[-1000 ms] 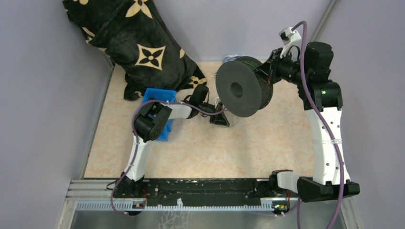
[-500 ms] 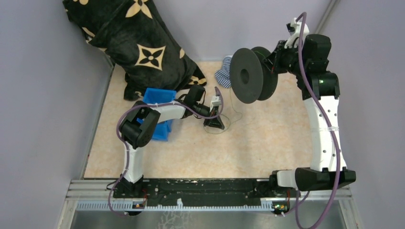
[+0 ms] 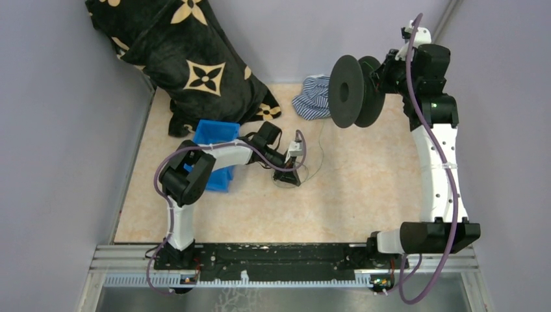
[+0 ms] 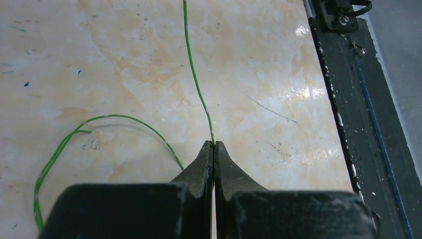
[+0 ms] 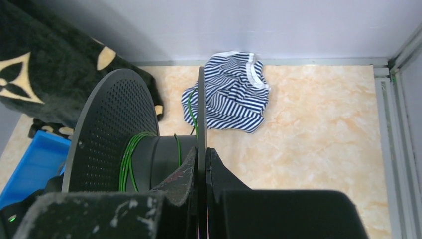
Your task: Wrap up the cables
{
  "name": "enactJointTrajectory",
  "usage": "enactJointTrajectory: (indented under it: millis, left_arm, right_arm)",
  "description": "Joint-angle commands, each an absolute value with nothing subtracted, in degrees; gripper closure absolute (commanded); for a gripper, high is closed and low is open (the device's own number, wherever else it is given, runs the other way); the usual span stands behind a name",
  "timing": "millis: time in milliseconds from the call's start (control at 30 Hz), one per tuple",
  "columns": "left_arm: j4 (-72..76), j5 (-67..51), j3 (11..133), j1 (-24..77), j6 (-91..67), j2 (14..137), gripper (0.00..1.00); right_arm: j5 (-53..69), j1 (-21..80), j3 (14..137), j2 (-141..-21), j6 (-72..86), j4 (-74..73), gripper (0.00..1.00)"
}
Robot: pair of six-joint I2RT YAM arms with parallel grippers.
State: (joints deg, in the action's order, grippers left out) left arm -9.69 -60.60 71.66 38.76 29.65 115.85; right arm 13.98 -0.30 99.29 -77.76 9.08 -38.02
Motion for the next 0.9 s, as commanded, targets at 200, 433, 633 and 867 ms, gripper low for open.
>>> enactJointTrajectory:
  millis: [200, 433, 633, 867]
  left_arm:
    - [-23.1, -52.36, 74.71, 47.28, 42.59, 109.51, 1.0]
    - [-29.96, -50.05, 81.72, 52.34, 44.48, 107.75, 1.0]
    - [-36.04, -49.55, 91.07, 55.6, 44.87, 106.52, 1.0]
    - [-41.03, -46.89, 104.48, 55.9, 40.93, 106.94, 1.0]
  right_arm:
    - [4.31, -0.53, 94.05, -77.26, 8.74, -24.55, 1.0]
    - [-0.8, -0.49, 87.67, -76.32, 7.12, -19.18, 1.0]
    - [-3.32, -0.44, 83.6, -75.81, 5.54, -16.61, 1.0]
    - [-5.44, 0.13, 77.71, -73.95, 3.23, -13.93, 1.0]
